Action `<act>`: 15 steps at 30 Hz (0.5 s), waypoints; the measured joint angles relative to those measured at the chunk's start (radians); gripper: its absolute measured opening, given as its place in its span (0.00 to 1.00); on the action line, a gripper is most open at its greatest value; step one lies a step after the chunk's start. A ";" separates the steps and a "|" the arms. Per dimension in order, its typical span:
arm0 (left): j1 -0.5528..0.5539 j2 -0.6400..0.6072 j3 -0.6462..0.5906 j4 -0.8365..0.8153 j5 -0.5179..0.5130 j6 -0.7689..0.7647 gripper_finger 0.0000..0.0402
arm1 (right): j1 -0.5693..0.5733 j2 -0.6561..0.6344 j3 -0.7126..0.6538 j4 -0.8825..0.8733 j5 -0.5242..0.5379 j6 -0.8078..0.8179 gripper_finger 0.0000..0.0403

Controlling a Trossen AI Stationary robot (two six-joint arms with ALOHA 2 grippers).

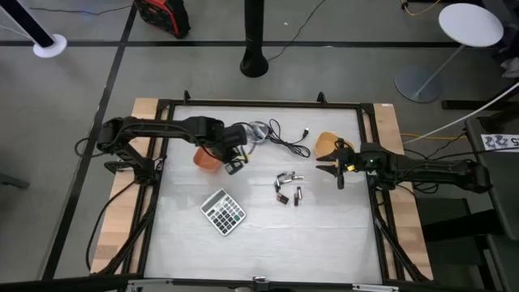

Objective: Sort batteries
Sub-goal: Put the black battery into the orange bin

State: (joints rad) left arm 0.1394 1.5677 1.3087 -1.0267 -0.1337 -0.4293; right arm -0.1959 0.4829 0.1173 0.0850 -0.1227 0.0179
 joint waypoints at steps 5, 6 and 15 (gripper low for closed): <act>0.000 -0.005 -0.007 -0.218 -0.028 -0.146 0.14 | 0.000 0.132 0.000 0.095 -0.010 0.000 0.31; 0.000 -0.006 -0.017 -0.231 -0.032 -0.165 0.15 | 0.000 0.157 0.000 0.112 -0.017 -0.001 0.31; 0.000 0.003 -0.139 -0.212 -0.070 -0.187 0.21 | 0.000 0.377 0.063 0.177 -0.075 -0.001 0.31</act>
State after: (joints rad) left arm 0.1398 1.5707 1.1698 -1.2392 -0.2032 -0.6160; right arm -0.1959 0.8600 0.1799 0.2617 -0.1979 0.0174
